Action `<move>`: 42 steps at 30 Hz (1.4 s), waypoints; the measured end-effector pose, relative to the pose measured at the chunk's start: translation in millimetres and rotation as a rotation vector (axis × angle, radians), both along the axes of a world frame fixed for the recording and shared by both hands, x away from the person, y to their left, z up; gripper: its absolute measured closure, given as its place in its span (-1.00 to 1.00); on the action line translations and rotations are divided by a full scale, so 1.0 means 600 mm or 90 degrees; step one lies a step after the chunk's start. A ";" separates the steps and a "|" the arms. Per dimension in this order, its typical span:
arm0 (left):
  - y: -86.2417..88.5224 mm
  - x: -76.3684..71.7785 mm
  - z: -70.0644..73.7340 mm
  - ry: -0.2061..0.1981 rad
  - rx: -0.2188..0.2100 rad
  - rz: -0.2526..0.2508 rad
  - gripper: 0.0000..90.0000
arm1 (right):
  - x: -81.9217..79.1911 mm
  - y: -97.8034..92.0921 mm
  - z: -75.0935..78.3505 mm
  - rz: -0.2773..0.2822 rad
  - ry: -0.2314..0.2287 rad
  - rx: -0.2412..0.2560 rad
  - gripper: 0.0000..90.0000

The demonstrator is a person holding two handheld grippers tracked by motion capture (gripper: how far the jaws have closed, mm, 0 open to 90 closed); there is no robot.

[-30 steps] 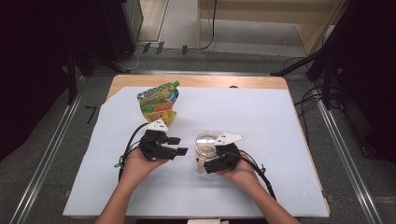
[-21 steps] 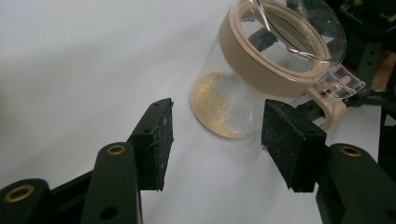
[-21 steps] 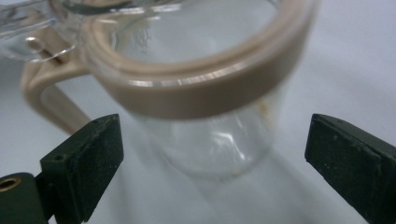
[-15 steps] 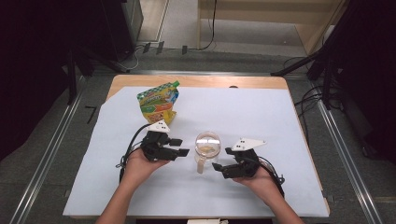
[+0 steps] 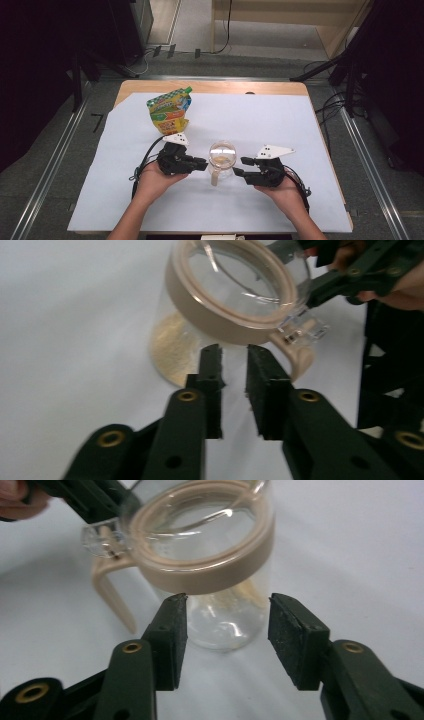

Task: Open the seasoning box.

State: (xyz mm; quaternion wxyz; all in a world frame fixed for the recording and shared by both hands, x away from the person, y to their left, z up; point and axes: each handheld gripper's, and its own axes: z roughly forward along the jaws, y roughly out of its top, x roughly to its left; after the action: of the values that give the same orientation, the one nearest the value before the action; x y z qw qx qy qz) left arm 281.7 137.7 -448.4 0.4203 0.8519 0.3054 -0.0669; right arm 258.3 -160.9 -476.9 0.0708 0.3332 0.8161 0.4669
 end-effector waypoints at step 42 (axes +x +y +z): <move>-0.094 -0.039 -0.014 -0.018 0.035 -0.064 1.00 | 0.011 -0.009 -0.003 -0.041 0.020 -0.004 1.00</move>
State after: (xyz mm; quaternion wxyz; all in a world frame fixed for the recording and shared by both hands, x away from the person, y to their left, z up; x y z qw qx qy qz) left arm 258.4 81.1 -456.6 0.3973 0.8781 0.2577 -0.0678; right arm 264.7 -166.2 -478.4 0.0739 0.3665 0.8075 0.4563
